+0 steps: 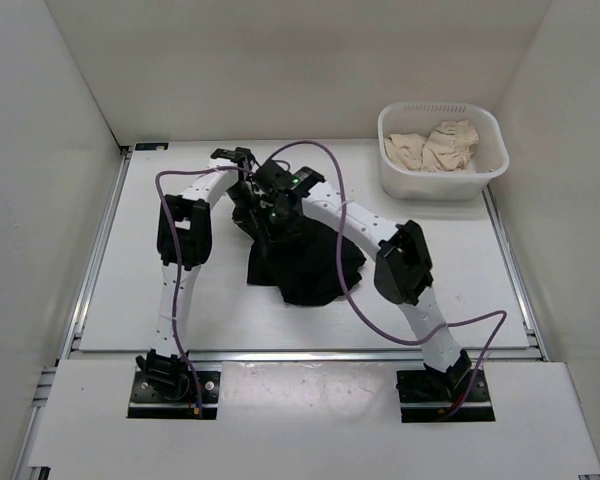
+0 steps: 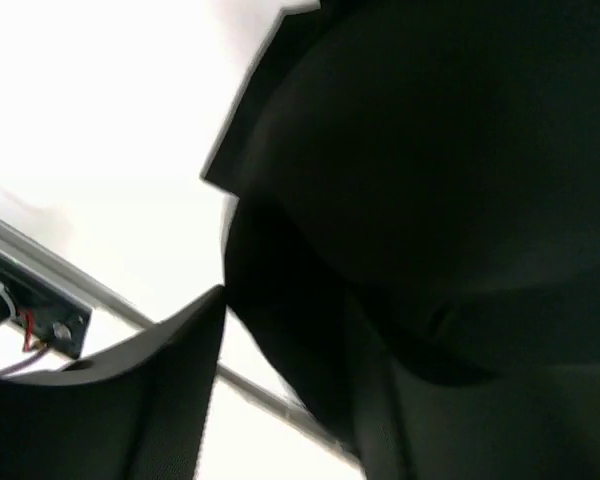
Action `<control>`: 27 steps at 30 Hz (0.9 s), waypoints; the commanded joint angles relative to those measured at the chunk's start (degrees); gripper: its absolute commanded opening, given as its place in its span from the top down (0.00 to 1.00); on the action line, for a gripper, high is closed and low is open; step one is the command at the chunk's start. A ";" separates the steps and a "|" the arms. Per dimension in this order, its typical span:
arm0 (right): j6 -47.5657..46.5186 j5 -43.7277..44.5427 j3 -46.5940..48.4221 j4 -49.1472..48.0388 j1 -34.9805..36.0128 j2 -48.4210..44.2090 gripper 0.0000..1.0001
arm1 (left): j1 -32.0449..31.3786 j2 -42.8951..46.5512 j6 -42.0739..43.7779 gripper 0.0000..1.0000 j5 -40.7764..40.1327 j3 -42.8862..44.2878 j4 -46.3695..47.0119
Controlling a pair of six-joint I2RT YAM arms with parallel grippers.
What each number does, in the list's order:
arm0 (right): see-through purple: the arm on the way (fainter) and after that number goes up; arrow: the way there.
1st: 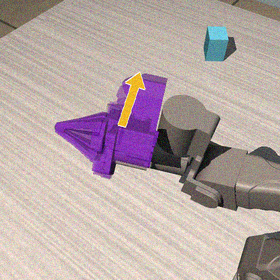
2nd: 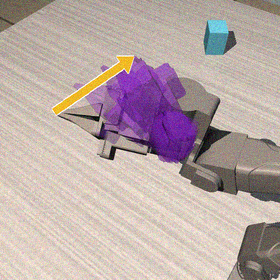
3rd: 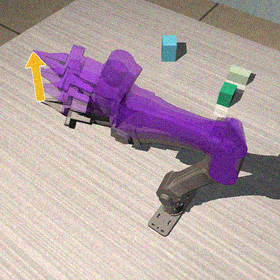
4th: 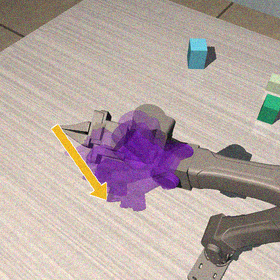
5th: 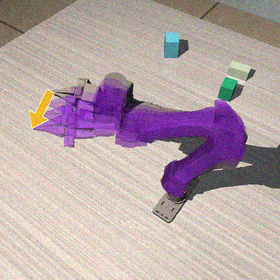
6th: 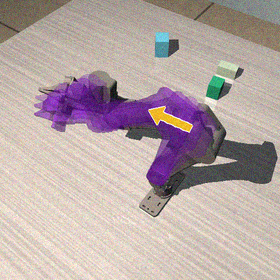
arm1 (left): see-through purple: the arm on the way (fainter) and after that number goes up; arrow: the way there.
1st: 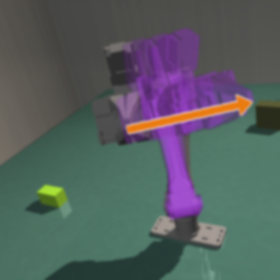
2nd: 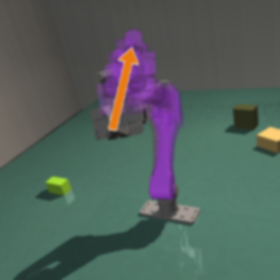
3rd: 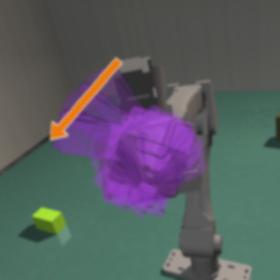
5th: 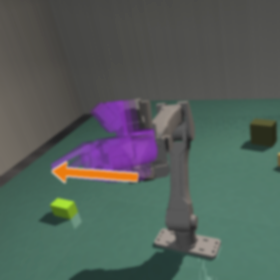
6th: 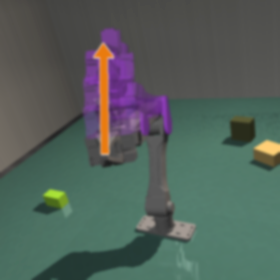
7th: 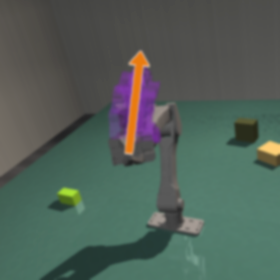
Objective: Fold and stack the trousers
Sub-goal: Fold the trousers
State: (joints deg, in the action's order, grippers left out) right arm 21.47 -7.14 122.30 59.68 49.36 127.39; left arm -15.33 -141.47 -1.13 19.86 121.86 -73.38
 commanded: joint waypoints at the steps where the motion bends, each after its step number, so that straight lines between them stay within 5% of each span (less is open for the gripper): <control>1: -0.20 -2.27 9.15 -4.12 1.09 2.24 0.43 | 1.18 -1.09 1.13 0.86 -9.64 1.18 2.54; 6: -2.39 -6.48 9.72 -9.75 1.61 -0.12 0.15 | 4.34 2.76 1.13 0.45 -19.84 -0.05 4.21; 7: -3.62 -7.18 9.71 -9.76 2.13 -1.08 0.13 | 5.83 3.56 1.13 0.32 -23.16 -0.05 4.91; 10: -6.53 -6.41 5.60 -10.98 2.67 -8.97 0.10 | 7.69 8.21 1.13 0.15 -29.93 -0.66 7.11; 16: -1.62 3.80 -16.60 -13.01 -3.73 -24.27 0.04 | 7.35 18.76 1.13 0.12 -33.84 -3.30 10.37; 21: 4.10 -1.19 -33.94 -17.20 -16.21 -30.18 0.04 | 2.51 27.64 1.13 0.07 -14.70 -6.63 10.37; 27: 4.28 -11.05 -44.51 -22.68 -24.22 -30.72 0.02 | -3.82 26.95 1.13 0.00 -5.19 -14.37 12.74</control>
State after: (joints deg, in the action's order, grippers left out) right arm 25.08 -11.38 79.37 40.80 25.67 96.97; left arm -18.04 -111.55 -0.21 6.63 111.63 -61.06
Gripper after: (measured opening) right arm 0.983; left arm 0.998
